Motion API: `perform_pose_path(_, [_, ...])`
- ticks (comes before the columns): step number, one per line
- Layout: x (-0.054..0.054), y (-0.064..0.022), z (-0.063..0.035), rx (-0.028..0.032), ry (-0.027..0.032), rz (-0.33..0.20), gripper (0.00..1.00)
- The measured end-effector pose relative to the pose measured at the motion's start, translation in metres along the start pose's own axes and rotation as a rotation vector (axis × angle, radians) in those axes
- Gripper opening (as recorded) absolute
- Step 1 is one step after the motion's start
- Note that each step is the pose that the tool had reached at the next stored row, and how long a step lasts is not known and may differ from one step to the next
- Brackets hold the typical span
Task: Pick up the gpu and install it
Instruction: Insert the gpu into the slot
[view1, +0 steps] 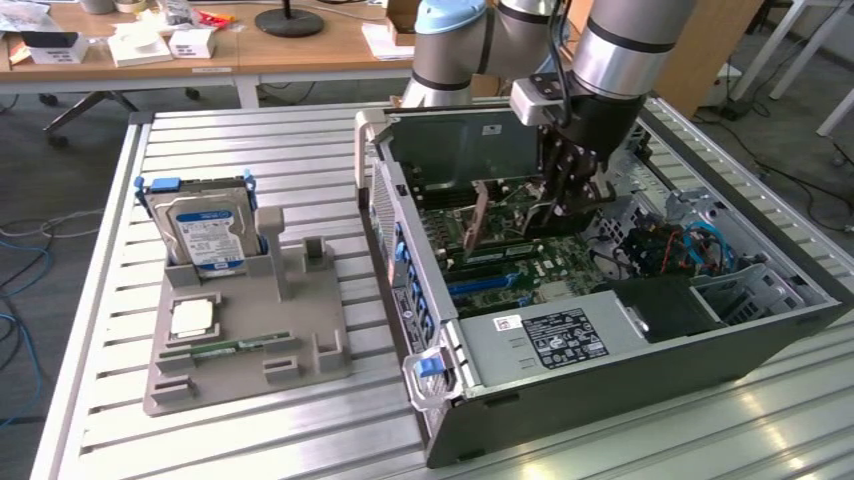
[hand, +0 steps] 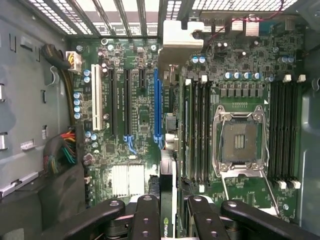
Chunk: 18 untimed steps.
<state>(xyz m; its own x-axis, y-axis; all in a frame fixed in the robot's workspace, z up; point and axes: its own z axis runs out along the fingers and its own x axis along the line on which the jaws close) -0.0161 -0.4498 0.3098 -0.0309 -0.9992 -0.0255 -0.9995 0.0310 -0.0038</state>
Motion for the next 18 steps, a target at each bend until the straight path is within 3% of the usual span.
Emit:
perform_pose_path(6, [0.000,0.0066,0.0020,0.0001,-0.0001,-0.001,0.26])
perform_pose_path(18, [0.001,0.0107,0.0162,-0.0001,0.0001,-0.004,0.26])
